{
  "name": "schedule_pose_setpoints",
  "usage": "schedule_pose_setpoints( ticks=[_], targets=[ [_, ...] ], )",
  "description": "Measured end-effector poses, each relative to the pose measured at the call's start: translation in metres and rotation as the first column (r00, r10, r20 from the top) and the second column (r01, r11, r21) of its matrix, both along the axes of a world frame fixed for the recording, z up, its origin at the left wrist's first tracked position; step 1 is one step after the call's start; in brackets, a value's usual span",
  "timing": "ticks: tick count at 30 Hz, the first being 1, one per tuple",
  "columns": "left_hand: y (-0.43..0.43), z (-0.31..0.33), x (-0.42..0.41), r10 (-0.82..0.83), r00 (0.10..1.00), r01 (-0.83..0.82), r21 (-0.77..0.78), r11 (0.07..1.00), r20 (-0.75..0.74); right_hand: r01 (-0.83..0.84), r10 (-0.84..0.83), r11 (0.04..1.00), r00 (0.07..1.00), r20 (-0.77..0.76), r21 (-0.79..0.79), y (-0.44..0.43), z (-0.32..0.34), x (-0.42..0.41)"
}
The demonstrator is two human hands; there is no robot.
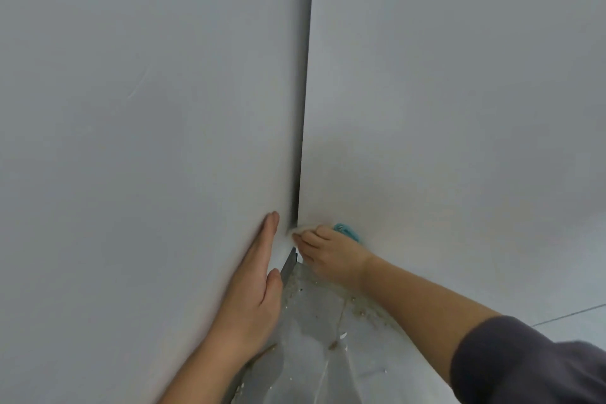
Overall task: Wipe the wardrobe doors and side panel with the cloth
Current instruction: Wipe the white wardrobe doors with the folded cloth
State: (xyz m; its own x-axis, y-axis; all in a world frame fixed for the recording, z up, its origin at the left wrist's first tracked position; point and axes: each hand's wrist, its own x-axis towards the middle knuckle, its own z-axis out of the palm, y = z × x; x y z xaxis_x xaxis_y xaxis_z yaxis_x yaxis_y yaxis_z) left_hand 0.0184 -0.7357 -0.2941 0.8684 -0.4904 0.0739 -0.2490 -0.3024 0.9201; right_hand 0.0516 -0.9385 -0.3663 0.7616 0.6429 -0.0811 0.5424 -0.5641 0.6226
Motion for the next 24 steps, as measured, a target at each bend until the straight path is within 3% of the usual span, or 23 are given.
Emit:
schedule_pose_setpoints(
  ticks=[9,13,17,24],
  targets=[
    [-0.002,-0.009,0.004,-0.015,1.0,0.016,0.022,1.0,-0.028,0.099,-0.144,0.968,0.972,-0.186,-0.232,0.01,-0.024,0.001],
    [0.0,-0.009,0.004,-0.025,0.999,0.025,0.002,1.0,-0.038,0.051,-0.137,0.945,0.958,-0.251,-0.322,0.01,-0.022,-0.006],
    [0.001,-0.008,0.002,-0.02,0.999,0.019,-0.028,0.999,-0.049,0.074,-0.151,0.963,0.946,-0.286,-0.26,-0.016,-0.016,-0.032],
    [0.001,-0.009,0.003,-0.018,0.998,0.015,-0.045,0.999,-0.063,0.022,-0.167,0.924,0.922,-0.35,-0.383,-0.083,-0.005,-0.114]
  ],
)
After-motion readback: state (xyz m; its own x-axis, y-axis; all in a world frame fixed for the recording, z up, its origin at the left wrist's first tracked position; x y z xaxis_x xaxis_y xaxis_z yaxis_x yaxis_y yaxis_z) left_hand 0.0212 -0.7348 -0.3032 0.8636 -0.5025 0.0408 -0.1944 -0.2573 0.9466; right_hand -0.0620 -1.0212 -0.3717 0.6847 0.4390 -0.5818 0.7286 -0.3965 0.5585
